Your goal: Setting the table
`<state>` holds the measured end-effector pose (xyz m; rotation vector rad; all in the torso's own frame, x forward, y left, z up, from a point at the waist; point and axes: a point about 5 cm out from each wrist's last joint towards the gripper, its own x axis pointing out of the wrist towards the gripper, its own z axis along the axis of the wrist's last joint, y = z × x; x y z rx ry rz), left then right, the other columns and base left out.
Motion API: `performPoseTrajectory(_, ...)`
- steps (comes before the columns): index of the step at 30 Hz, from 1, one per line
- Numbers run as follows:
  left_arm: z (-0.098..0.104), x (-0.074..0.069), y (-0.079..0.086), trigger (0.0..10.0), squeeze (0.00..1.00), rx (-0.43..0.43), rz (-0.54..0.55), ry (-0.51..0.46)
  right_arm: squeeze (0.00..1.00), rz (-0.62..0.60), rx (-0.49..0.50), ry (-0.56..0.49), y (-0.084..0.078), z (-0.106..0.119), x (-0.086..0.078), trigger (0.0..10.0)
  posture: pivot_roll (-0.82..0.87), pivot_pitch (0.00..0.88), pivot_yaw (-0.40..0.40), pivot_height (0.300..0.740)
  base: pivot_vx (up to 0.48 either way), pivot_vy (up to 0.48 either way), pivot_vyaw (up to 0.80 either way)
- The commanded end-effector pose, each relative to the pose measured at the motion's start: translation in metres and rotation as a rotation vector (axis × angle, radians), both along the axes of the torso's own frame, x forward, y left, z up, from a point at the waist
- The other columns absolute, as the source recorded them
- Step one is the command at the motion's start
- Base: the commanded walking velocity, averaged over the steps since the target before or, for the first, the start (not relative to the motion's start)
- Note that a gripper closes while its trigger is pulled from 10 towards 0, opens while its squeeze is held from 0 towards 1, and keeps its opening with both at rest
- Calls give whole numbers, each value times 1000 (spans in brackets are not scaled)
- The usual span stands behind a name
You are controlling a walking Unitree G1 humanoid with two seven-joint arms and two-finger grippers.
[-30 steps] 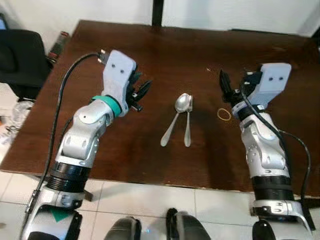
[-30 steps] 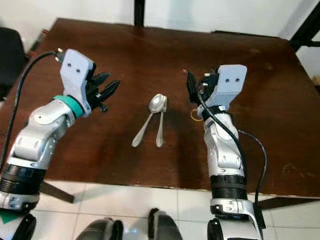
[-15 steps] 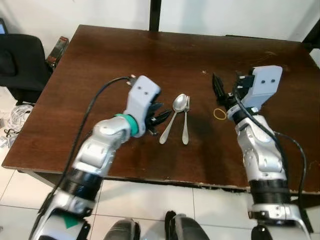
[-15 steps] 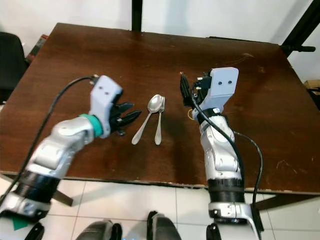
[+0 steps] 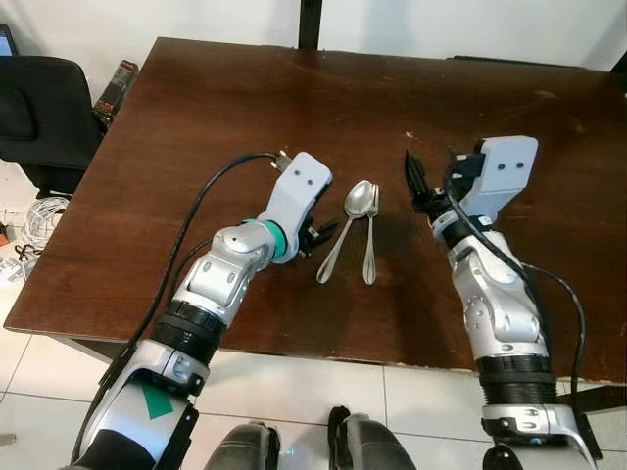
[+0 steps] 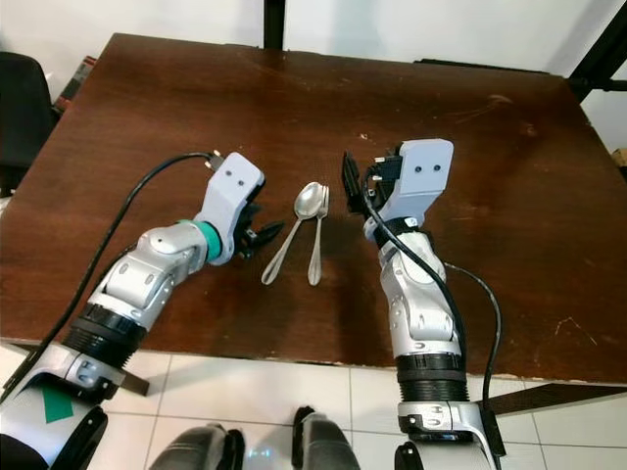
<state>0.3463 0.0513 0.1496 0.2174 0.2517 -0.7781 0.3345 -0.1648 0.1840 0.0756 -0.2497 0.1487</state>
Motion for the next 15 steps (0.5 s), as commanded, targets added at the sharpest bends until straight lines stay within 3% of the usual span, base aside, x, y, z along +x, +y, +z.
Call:
performPoseTrajectory(1, -7, -4, -10, 10000, 0, 5, -54, 52, 0, -7, -2, 24, 0, -6, -3, 10000, 100, 132, 63, 740, 0, 0, 0)
performPoseTrajectory(4, -8, -9, -23, 10000, 0, -6, -108, 69, 0, -13, 3, 26, 0, -7, -4, 10000, 94, 136, 72, 740, 0, 0, 0)
performPoseTrajectory(15, -18, -10, -30, 10000, 0, 61, -106, 61, 0, -21, 9, 34, 1, -10, -7, 10000, 90, 150, 85, 740, 0, 0, 0)
